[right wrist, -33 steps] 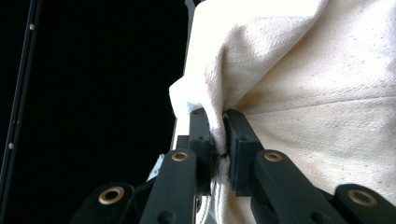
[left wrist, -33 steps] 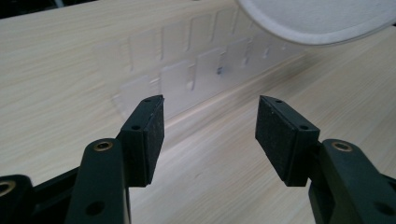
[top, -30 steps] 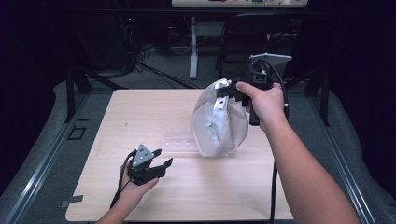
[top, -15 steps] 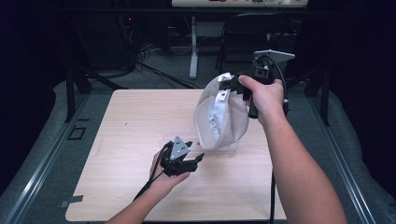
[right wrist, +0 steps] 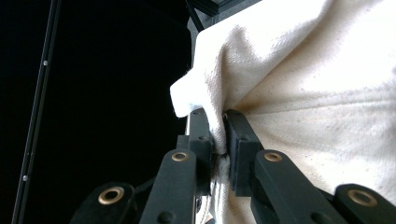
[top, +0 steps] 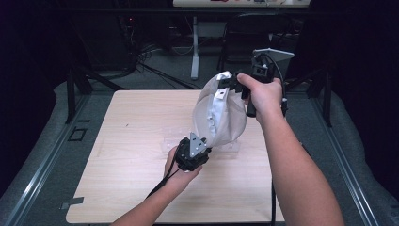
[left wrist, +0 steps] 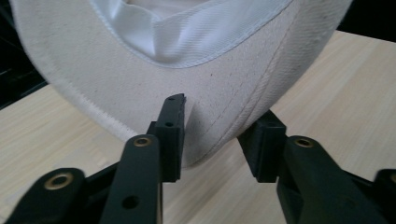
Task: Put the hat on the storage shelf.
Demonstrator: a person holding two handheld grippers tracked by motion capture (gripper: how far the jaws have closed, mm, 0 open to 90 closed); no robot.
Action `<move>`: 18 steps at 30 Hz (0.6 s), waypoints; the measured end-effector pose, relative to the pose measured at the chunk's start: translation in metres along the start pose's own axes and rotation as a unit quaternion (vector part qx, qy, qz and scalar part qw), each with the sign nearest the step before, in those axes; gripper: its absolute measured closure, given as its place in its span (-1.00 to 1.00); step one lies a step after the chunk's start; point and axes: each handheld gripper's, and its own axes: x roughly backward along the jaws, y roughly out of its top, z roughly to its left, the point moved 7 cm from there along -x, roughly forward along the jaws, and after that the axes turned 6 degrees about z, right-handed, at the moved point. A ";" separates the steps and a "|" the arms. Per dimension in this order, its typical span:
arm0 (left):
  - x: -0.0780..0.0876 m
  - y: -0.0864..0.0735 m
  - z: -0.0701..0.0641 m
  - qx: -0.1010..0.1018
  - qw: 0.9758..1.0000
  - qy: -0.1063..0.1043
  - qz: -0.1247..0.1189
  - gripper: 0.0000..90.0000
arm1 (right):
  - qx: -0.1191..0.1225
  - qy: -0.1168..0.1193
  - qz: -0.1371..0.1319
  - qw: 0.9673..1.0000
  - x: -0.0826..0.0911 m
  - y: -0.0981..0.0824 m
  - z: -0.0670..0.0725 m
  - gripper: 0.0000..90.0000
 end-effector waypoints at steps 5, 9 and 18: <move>0.007 0.000 0.011 0.007 1.000 -0.003 -0.004 0.65 | 0.001 -0.004 -0.004 1.000 0.000 0.001 0.002 0.83; 0.011 0.000 0.017 0.011 1.000 -0.014 -0.007 0.70 | 0.007 -0.004 -0.002 1.000 -0.003 0.000 0.004 0.83; 0.009 -0.006 0.022 0.043 0.997 -0.063 -0.013 0.73 | 0.013 -0.020 0.007 1.000 -0.016 -0.002 0.003 0.83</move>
